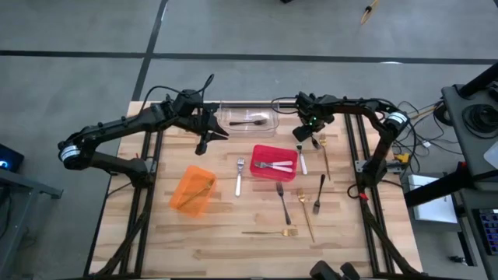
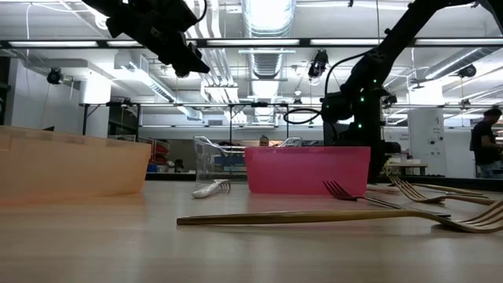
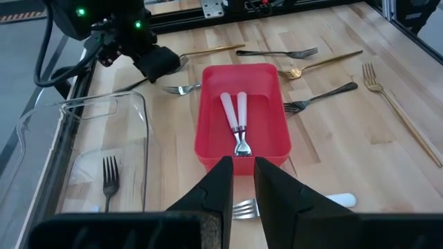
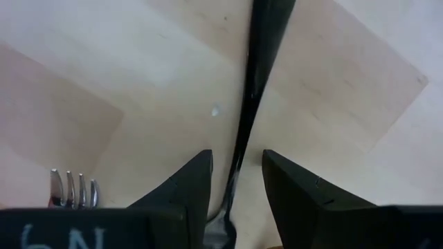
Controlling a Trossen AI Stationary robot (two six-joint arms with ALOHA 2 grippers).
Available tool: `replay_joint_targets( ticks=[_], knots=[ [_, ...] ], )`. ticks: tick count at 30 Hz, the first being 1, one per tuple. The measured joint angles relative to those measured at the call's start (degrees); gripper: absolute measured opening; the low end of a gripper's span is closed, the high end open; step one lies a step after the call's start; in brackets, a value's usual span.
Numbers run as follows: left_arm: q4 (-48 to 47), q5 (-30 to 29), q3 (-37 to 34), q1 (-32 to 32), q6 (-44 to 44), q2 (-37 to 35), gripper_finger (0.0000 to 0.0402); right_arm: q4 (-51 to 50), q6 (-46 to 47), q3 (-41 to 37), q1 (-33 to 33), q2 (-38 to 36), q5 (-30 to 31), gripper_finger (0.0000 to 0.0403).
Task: Sort silverware by color (type)
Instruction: Put the black fork into the transparent bin
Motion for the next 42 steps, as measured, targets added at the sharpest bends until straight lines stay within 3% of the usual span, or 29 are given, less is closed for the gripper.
replay_joint_targets(
  ticks=[42],
  knots=[
    [0.21, 0.02, 0.00, 0.00, 0.02, 0.02, 0.0041, 0.69, 1.17, -0.31, 0.13, 0.25, -1.82, 0.0114]
  ],
)
